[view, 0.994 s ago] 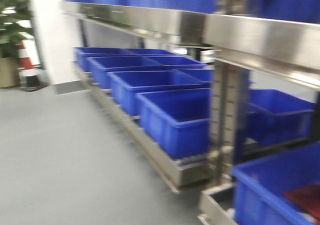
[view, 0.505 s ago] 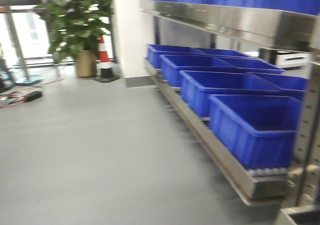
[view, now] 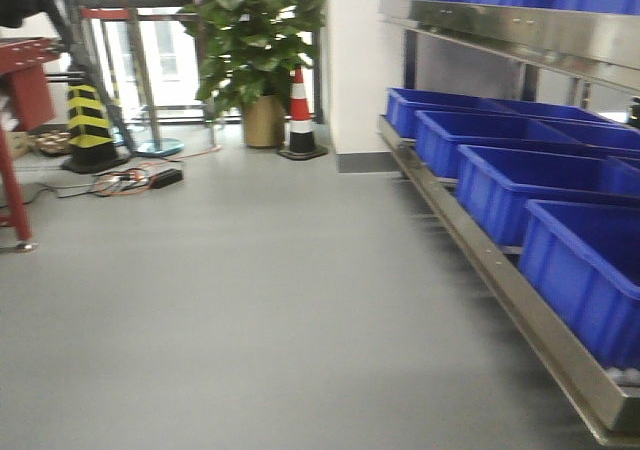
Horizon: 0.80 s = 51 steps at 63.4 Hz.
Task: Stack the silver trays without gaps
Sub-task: 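Hold the tray in both grippers while driving away from the shelf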
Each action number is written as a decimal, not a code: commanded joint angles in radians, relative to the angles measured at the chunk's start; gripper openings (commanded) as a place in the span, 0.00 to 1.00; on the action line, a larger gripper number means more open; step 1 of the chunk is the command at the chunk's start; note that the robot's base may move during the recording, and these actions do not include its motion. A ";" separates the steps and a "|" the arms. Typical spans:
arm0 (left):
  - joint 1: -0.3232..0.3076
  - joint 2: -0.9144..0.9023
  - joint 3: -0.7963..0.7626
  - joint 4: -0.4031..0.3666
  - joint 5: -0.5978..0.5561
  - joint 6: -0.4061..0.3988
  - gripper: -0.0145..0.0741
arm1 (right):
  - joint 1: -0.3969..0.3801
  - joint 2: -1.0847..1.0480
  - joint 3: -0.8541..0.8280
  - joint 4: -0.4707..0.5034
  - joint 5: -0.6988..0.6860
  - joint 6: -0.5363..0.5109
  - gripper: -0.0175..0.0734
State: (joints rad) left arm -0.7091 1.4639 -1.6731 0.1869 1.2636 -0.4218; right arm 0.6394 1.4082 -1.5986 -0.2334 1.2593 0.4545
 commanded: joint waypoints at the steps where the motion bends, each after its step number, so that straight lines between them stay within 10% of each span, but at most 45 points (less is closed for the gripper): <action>1: -0.018 -0.032 -0.037 -0.026 0.041 0.028 0.11 | 0.008 -0.034 -0.028 -0.009 0.029 -0.027 0.25; 51: -0.018 -0.032 -0.037 -0.026 0.041 0.028 0.11 | 0.008 -0.034 -0.028 -0.009 0.029 -0.027 0.25</action>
State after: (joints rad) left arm -0.7091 1.4639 -1.6731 0.1869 1.2636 -0.4218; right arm 0.6394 1.4082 -1.5986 -0.2334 1.2593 0.4545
